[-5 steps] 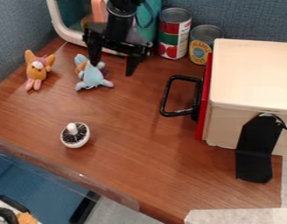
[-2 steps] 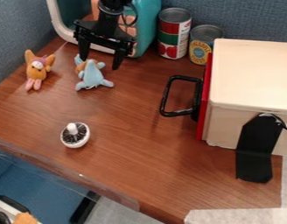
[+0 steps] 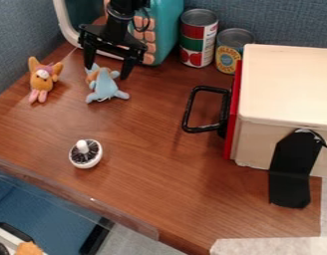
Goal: Put the blue toy above the drawer
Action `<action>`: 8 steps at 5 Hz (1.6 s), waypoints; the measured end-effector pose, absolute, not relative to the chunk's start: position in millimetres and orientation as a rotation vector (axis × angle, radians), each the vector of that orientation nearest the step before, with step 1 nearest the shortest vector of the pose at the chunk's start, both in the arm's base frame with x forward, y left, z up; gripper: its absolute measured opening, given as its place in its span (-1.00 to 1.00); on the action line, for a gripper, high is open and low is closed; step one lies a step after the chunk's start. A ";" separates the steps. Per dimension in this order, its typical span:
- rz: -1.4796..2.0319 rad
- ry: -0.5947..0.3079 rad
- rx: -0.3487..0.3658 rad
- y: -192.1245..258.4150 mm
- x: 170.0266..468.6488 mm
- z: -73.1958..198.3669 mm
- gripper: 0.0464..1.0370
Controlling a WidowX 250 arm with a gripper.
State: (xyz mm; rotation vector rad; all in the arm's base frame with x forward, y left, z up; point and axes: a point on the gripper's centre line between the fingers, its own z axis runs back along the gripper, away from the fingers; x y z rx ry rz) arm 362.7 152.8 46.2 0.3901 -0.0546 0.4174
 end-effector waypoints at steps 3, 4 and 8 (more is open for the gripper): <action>0.490 -0.044 0.393 164.2 359.3 33.6 0.15; 0.492 -0.054 0.406 166.3 360.6 31.7 -0.45; 0.329 -0.237 0.299 58.6 363.3 113.7 -0.93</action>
